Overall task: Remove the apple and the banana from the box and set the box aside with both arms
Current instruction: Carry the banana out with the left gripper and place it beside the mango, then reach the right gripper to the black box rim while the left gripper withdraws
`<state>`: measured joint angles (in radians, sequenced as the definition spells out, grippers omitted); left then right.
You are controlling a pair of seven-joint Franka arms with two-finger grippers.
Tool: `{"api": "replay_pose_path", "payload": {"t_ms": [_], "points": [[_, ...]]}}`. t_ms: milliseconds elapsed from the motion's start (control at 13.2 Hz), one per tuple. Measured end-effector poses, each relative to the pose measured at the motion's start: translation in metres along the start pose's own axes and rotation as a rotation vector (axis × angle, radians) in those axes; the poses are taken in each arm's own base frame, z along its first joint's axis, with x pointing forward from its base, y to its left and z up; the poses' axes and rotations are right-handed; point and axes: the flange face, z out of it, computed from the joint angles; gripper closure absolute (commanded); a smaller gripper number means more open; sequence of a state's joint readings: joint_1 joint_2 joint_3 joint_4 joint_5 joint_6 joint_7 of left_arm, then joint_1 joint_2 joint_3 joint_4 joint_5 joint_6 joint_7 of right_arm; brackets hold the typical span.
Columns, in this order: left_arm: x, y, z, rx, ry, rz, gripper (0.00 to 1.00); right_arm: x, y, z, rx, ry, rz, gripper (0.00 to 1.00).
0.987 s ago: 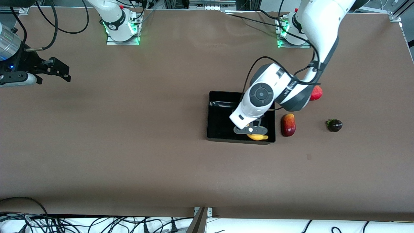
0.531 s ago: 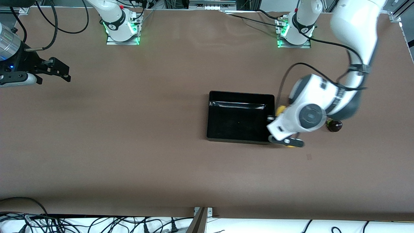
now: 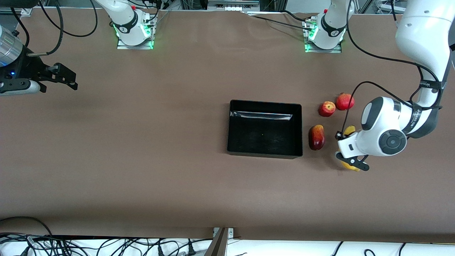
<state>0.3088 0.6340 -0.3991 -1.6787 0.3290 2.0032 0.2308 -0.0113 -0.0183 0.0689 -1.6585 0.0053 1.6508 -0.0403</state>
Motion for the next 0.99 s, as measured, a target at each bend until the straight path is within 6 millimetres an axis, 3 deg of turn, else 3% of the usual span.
{"api": "replay_pose_path", "payload": {"t_ms": [76,152,304,379,531,683,835,987], "points": [[-0.009,-0.008,0.023,-0.011,0.028,0.017,0.51,0.000,0.000,0.000,0.000,0.004,0.001,0.00],[-0.016,-0.011,0.041,-0.021,0.043,0.024,0.01,0.001,0.001,-0.001,0.000,0.009,0.001,0.00],[-0.021,-0.008,0.054,-0.030,0.047,0.035,0.00,0.004,0.001,0.001,-0.001,0.024,0.001,0.00],[-0.020,-0.005,0.048,-0.025,0.056,0.041,0.00,0.008,0.001,0.004,0.000,0.030,0.001,0.00],[-0.016,0.004,0.017,-0.001,0.083,0.056,0.00,0.017,0.000,0.014,0.009,0.039,0.000,0.00],[-0.017,0.017,-0.039,0.038,0.097,0.067,0.00,0.021,-0.008,0.019,0.016,0.036,-0.015,0.00],[-0.027,0.024,-0.106,0.089,0.099,0.048,0.00,0.021,-0.035,0.022,0.018,0.030,-0.065,0.00],[-0.043,0.024,-0.168,0.082,0.094,-0.006,0.00,0.025,-0.065,0.042,0.021,-0.010,-0.128,0.00]]}}
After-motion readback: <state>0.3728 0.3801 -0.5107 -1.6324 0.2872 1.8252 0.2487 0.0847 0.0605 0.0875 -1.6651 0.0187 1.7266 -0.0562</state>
